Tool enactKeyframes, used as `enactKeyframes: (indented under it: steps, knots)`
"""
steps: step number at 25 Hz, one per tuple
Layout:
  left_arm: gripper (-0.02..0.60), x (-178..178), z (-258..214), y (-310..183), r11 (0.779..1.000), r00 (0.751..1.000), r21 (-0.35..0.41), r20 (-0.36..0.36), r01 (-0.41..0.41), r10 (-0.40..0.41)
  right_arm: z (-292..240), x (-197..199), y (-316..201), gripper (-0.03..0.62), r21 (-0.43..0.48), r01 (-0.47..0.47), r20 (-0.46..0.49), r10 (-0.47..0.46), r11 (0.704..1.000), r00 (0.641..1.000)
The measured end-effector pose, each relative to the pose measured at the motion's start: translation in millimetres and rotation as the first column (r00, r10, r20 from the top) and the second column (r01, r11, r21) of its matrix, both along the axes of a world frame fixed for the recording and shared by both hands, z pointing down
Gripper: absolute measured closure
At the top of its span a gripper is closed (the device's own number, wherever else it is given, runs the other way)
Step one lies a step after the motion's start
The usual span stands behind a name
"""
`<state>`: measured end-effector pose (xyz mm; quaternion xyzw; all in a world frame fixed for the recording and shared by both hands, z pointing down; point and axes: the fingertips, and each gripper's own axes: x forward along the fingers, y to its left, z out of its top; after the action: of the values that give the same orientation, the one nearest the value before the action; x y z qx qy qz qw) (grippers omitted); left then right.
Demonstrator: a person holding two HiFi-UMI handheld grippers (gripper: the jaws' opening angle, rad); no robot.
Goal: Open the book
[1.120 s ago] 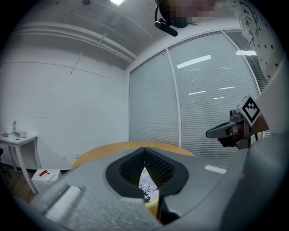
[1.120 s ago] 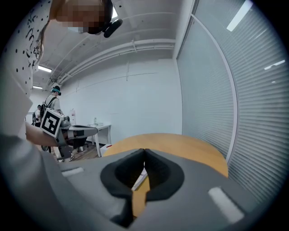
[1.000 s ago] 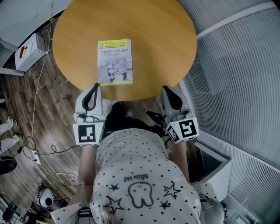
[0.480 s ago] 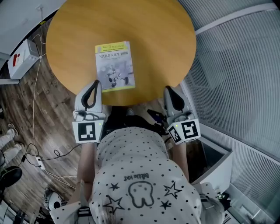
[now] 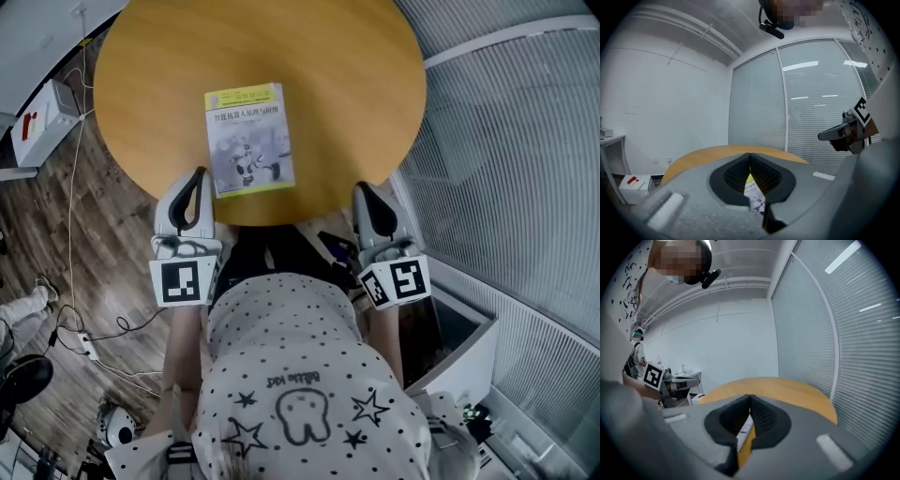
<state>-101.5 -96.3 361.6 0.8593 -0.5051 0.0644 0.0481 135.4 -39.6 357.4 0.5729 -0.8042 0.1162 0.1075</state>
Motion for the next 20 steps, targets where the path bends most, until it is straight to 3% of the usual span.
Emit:
enactKeyframes:
  steps: [14,20]
  knots:
    - [0.571,18.3,-4.5,-1.6,0.998,0.997,-0.005,0.035,0.065,-0.065,-9.4,22.0,-28.1,0.591,0.036,0.055,0.031,-0.056,0.998,0.998]
    - [0.571,14.9,-17.7,1.1,0.997,0.997,0.016,0.008,0.078,-0.078,-9.3,20.6,-21.2,0.591,0.028,0.085,0.016,-0.085,0.996,0.996]
